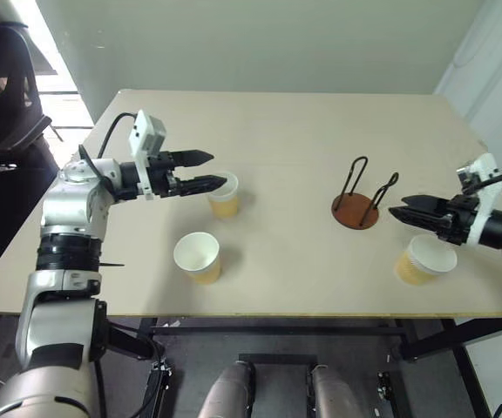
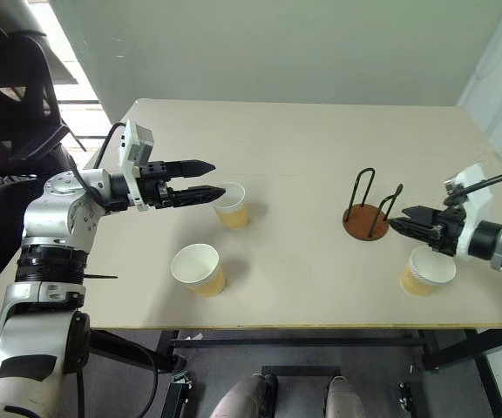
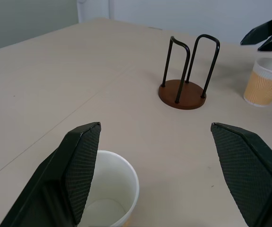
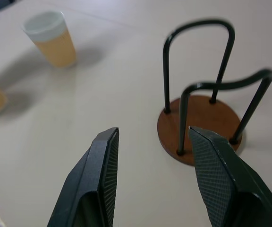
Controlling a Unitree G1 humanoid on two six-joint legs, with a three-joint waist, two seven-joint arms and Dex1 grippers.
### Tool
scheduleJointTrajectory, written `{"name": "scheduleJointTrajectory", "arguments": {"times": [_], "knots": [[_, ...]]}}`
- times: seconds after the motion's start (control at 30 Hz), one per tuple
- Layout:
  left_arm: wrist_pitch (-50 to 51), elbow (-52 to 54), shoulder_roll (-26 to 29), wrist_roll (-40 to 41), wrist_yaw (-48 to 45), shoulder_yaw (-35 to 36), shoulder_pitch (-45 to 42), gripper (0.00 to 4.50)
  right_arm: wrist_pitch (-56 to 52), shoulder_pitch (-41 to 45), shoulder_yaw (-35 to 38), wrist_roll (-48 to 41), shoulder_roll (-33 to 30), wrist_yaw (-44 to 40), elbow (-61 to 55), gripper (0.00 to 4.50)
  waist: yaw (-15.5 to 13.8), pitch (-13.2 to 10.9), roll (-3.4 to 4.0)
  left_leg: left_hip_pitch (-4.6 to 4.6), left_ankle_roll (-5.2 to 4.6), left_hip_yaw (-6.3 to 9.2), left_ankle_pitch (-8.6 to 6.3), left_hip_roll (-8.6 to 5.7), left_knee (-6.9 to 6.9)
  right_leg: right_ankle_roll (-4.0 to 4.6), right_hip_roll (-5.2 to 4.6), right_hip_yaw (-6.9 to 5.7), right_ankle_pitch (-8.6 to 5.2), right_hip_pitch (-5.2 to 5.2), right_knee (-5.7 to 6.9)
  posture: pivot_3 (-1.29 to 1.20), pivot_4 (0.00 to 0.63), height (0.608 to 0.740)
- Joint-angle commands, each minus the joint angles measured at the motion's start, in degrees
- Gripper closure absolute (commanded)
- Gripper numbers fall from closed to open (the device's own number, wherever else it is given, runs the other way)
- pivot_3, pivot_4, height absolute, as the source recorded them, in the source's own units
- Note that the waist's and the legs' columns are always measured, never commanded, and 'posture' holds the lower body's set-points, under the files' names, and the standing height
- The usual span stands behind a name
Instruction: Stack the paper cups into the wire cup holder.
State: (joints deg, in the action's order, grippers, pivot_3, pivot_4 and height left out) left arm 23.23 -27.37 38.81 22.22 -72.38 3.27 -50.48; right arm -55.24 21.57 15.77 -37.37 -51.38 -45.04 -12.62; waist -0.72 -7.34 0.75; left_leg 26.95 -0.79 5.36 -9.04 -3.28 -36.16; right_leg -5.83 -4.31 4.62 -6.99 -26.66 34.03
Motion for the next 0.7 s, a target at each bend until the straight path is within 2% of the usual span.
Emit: {"name": "scheduleJointTrajectory", "arguments": {"times": [0.03, 0.27, 0.37, 0.7], "knots": [[-0.20, 1.74, 0.35, 0.25, -0.20, 0.52, -1.17, 0.52, 1.87, 2.59, -1.55, 2.37, 0.32, 2.02, 0.77, 2.21, 0.01, 0.00, 0.00, 0.00, -0.01, 0.00, 0.01, 0.00, 0.00, 0.00, 0.00, 0.00, 0.00, 0.00, 0.00, 0.00, 0.150, 0.740], [0.41, 2.63, 0.30, 0.53, 0.09, 0.64, -0.95, 0.52, 4.35, 4.83, -5.92, 6.53, 2.02, 3.43, 3.39, 2.21, -0.02, 0.00, 0.00, 0.01, -0.08, 0.00, 0.05, 0.00, 0.00, 0.11, -0.01, -0.01, 0.08, 0.00, -0.01, 0.00, 0.150, 0.740], [0.67, 2.91, 0.35, 0.58, 0.23, 0.74, -0.85, 0.52, 5.15, 5.75, -6.78, 7.63, 2.55, 3.38, 4.34, 2.21, -0.01, 0.00, 0.00, 0.03, -0.66, 0.00, 0.40, -0.01, 0.00, 0.12, -0.01, -0.01, 0.09, 0.00, -0.02, 0.00, 0.150, 0.740], [1.01, 3.15, 0.09, 0.68, 0.61, 0.78, -1.02, 0.52, 7.39, 9.26, -9.19, 11.19, 5.56, 4.32, 7.18, 2.21, 0.00, 0.00, 0.00, 0.02, -0.53, 0.01, 0.31, 0.00, 0.00, 0.30, -0.01, 0.00, 0.20, 0.00, -0.02, 0.00, 0.150, 0.740]]}}
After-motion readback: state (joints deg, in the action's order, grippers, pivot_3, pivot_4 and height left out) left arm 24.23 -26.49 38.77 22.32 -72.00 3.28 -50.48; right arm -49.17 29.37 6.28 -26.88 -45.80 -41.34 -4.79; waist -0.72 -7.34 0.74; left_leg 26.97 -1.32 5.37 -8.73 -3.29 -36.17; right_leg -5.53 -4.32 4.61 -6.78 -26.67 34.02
